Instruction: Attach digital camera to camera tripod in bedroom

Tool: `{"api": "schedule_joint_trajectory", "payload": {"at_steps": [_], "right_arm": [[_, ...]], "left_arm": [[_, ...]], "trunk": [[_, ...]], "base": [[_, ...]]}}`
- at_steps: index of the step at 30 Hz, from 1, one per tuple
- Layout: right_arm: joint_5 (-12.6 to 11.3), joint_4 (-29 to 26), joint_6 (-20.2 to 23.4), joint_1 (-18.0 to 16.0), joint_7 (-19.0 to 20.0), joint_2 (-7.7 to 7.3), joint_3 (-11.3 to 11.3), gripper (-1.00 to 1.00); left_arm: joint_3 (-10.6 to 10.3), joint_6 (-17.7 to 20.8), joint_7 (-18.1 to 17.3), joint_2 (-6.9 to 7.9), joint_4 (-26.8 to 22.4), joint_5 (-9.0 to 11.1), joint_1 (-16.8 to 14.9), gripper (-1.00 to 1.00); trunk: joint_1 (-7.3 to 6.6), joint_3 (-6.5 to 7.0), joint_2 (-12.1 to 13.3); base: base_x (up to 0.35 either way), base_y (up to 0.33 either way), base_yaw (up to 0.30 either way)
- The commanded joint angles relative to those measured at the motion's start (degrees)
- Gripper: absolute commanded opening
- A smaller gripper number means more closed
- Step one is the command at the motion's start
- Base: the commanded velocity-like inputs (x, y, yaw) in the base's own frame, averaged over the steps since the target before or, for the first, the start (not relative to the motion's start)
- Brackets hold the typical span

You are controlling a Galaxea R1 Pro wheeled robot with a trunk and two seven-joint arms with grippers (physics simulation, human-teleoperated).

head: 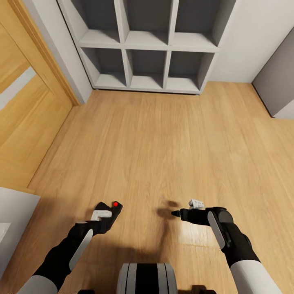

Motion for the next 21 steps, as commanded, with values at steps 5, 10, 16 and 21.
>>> {"api": "schedule_joint_trajectory", "payload": {"at_steps": [5, 10, 16, 21], "right_arm": [[-0.2, 0.0, -0.4, 0.0, 0.1, -0.15, -0.1, 1.00], [-0.2, 0.0, -0.5, 0.0, 0.1, -0.18, -0.2, 1.00], [-0.2, 0.0, -0.5, 0.0, 0.1, -0.19, -0.2, 1.00], [-0.1, 0.1, -0.6, 0.0, 0.2, -0.04, -0.3, 1.00]], "left_arm": [[-0.3, -0.1, 0.5, 0.10, 0.6, 0.5, 0.0, 1.00], [-0.3, -0.2, 0.5, 0.12, 1.3, 0.0, 0.0, 1.00], [-0.3, -0.3, 0.4, 0.07, 1.7, -0.9, 0.0, 1.00], [-1.9, -1.9, 0.8, 0.68, 1.7, -2.5, 0.0, 1.00]], "trunk": [[0.12, -1.15, -0.1], [0.25, -2.26, -0.2], [0.40, -3.59, -0.2], [0.40, -3.58, -0.2]], "base": [[0.000, 0.000, 0.000], [0.000, 0.000, 0.000], [0.000, 0.000, 0.000], [0.000, 0.000, 0.000]]}}
